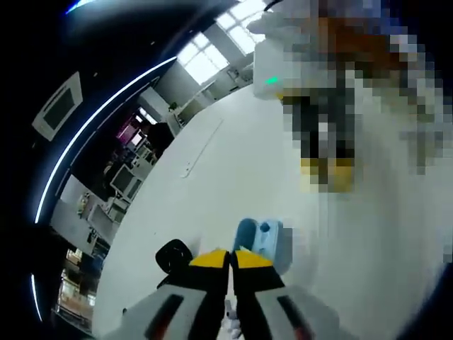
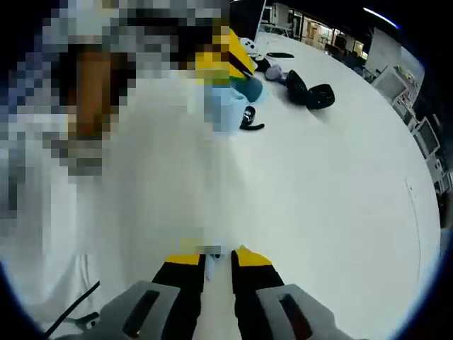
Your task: Pick up the earbuds from the table and place the earbuds into the earbud case
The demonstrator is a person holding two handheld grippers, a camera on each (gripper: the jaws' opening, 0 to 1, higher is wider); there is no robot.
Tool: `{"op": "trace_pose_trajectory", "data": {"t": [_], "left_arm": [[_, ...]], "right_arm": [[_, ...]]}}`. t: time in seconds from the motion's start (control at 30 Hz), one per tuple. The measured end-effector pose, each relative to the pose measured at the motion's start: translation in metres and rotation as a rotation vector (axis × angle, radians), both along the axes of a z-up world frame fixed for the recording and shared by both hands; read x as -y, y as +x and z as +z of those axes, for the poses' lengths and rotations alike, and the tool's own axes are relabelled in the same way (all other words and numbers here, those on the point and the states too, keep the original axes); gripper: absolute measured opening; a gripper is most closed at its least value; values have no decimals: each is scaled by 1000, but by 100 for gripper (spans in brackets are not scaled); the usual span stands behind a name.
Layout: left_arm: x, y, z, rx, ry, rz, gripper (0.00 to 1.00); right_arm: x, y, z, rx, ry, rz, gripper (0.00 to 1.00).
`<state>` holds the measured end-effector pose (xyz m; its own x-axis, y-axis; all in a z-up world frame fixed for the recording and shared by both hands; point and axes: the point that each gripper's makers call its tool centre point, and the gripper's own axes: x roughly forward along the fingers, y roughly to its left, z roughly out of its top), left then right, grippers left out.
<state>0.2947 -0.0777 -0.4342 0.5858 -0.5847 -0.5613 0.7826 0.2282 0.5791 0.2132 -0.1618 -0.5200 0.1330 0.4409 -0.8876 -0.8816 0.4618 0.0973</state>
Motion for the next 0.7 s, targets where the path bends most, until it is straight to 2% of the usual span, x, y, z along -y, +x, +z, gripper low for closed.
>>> {"op": "trace_pose_trajectory", "data": {"t": [0.47, 0.57, 0.63, 0.7], "left_arm": [[-1, 4, -11, -44, 6, 15, 4], [-1, 5, -13, -85, -20, 34, 4], [-1, 7, -14, -116, -40, 38, 4], [0, 7, -16, -143, -57, 44, 4]], "right_arm": [[-6, 3, -1, 17, -34, 25, 11], [-5, 2, -1, 21, -23, 25, 11], [-9, -1, 3, 13, 26, 26, 8], [-7, -2, 5, 17, 44, 13, 6]]}}
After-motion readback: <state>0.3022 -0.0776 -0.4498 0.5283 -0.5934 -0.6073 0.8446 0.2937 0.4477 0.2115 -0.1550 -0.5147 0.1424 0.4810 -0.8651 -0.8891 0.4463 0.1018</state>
